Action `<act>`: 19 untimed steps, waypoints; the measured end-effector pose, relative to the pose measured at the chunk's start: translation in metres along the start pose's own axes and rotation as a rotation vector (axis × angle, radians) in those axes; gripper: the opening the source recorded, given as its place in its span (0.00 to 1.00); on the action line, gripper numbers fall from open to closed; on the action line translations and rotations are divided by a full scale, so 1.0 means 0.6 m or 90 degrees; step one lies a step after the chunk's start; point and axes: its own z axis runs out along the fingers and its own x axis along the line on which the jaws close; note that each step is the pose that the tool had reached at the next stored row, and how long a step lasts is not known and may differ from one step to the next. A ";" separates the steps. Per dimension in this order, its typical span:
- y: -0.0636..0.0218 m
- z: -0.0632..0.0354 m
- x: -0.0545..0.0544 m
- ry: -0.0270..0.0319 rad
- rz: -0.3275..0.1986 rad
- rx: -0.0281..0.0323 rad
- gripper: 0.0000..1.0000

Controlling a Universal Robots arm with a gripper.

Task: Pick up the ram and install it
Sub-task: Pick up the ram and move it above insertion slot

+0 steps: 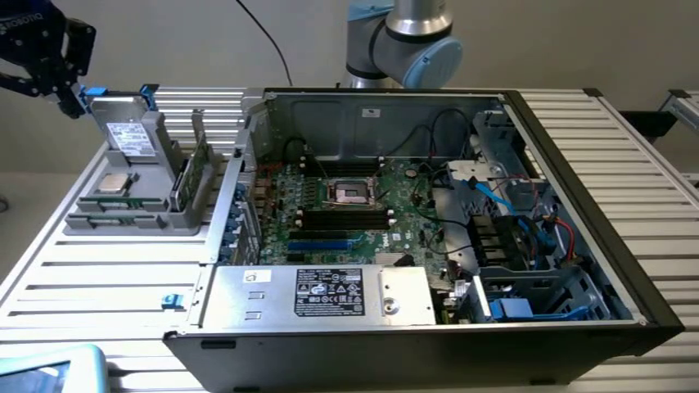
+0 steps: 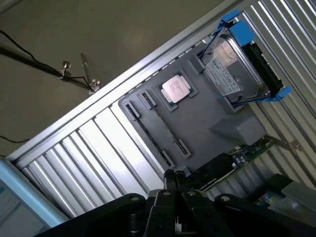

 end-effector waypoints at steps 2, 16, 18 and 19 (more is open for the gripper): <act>0.000 0.000 0.000 0.0010 -0.023 -0.0011 0.11; 0.000 0.000 0.000 0.0097 -0.185 -0.0080 0.11; 0.000 0.000 0.000 0.0113 -0.208 -0.0088 0.11; 0.000 0.000 0.000 0.0121 -0.219 -0.0092 0.11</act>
